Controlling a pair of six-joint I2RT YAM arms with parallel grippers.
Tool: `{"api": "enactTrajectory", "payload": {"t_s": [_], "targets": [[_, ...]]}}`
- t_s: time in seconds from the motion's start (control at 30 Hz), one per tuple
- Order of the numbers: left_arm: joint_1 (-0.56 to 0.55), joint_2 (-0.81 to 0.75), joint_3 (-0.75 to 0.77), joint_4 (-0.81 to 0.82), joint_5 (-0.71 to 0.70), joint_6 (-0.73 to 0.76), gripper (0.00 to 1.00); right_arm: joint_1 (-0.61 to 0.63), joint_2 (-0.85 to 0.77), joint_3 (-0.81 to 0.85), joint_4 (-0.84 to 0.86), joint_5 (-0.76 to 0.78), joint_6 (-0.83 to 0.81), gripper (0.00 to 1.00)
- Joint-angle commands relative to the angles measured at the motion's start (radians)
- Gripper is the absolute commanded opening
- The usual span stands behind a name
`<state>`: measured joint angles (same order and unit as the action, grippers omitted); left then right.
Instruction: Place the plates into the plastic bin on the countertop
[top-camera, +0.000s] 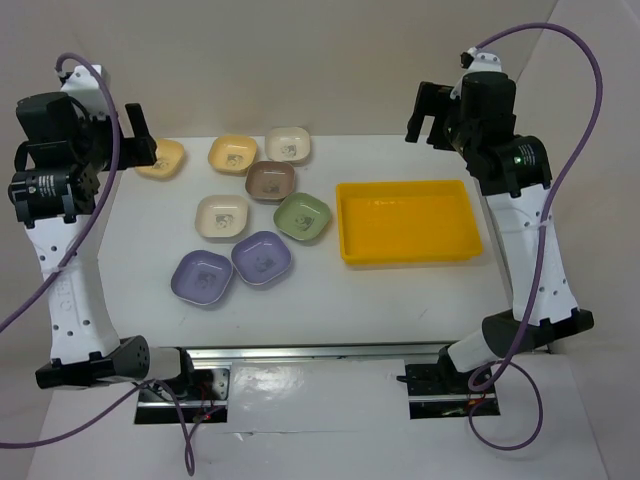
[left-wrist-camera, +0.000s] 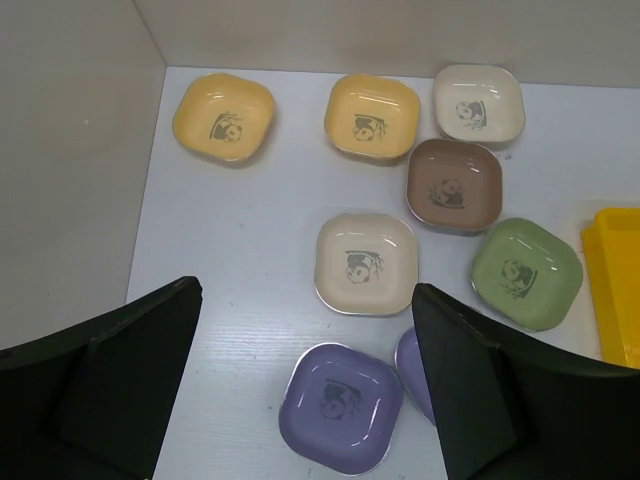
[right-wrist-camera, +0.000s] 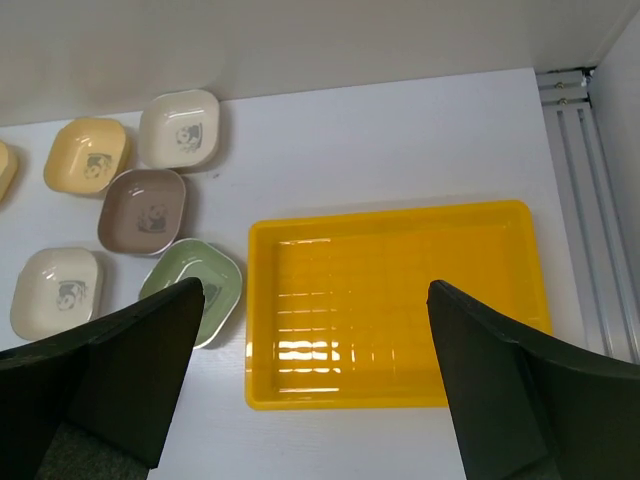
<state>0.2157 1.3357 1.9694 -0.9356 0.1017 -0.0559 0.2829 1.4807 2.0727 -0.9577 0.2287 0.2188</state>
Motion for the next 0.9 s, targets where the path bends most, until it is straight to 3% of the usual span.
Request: {"api": "enactTrajectory", "payload": {"t_s": [0.0, 0.23, 0.43, 0.73, 0.87], "targets": [[0.005, -0.036, -0.029, 0.05, -0.04, -0.001, 1.0, -0.004, -0.056, -0.028, 0.006, 0.02, -0.009, 1.0], [0.005, 0.04, -0.167, 0.06, -0.187, -0.045, 1.0, -0.004, -0.076, -0.147, 0.106, -0.065, -0.029, 1.0], [0.005, 0.23, -0.191, 0.148, -0.114, -0.058, 1.0, 0.021, -0.023, -0.258, 0.226, -0.192, -0.018, 1.0], [0.016, 0.664, -0.012, 0.35, -0.007, 0.123, 1.0, 0.104, 0.033, -0.387, 0.333, -0.267, -0.03, 1.0], [0.05, 0.848, 0.188, 0.362, 0.024, 0.203, 1.0, 0.141, 0.023, -0.479, 0.365, -0.258, -0.03, 1.0]]}}
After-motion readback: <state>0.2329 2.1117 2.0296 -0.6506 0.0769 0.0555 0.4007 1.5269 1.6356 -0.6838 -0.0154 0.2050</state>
